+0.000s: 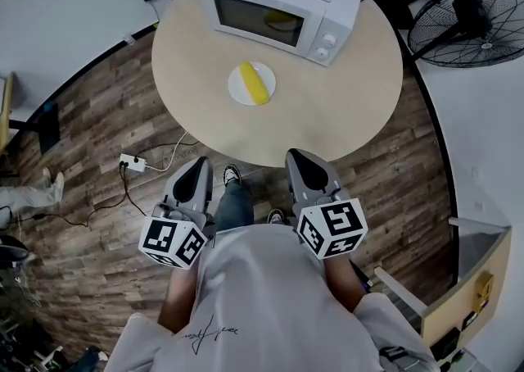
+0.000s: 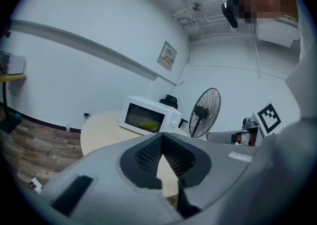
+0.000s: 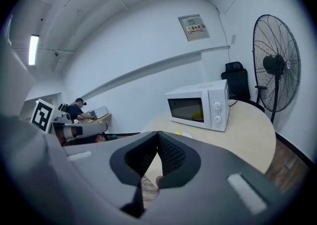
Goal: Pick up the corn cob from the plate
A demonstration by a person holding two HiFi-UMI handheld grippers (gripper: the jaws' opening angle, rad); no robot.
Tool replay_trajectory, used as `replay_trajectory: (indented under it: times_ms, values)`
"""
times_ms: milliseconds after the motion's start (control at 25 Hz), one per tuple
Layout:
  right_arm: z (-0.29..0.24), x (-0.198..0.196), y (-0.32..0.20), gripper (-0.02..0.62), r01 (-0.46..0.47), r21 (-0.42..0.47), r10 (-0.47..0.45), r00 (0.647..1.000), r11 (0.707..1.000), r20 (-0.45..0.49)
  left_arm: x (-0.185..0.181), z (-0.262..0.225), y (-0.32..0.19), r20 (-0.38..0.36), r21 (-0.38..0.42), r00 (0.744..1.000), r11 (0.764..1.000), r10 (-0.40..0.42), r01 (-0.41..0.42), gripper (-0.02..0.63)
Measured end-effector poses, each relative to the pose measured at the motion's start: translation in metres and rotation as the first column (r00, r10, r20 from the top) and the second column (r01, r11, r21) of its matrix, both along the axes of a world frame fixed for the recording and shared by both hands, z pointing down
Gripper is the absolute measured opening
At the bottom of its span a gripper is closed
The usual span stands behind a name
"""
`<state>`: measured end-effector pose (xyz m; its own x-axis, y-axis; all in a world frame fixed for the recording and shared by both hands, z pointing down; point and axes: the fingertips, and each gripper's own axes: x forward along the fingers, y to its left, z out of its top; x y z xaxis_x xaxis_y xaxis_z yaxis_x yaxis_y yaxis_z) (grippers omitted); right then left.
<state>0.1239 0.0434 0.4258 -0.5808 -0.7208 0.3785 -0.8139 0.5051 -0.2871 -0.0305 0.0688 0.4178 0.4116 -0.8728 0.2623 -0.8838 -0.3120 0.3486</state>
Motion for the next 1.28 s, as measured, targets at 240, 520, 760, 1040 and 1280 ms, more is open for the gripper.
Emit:
replay_trajectory:
  times_ms: [240, 520, 760, 1040, 1280]
  values:
    - [-0.007, -0.029, -0.028, 0.014, -0.006, 0.029, 0.006, 1.0, 1.0, -0.017, -0.024, -0.007, -0.037, 0.015, 0.003, 0.999, 0.999, 0.043, -0.043, -0.006]
    - [-0.019, -0.056, -0.065, 0.042, -0.043, 0.045, 0.045, 0.998, 0.998, -0.051, -0.056, -0.016, -0.076, 0.041, 0.012, 0.998, 0.999, 0.05, -0.05, -0.008]
    - [-0.03, -0.08, -0.092, 0.044, -0.064, 0.079, 0.069, 0.996, 0.995, -0.061, -0.092, -0.025, -0.105, 0.076, 0.039, 0.996, 0.998, 0.048, -0.052, -0.009]
    - [-0.037, -0.104, -0.118, 0.044, -0.084, 0.101, 0.092, 0.993, 0.991, -0.072, -0.12, -0.036, -0.13, 0.075, 0.076, 0.994, 0.993, 0.085, -0.091, -0.009]
    - [-0.027, -0.112, -0.129, 0.044, -0.094, 0.081, 0.102, 0.99, 0.992, -0.101, -0.126, -0.039, -0.135, 0.07, 0.087, 0.989, 0.987, 0.128, -0.134, -0.009]
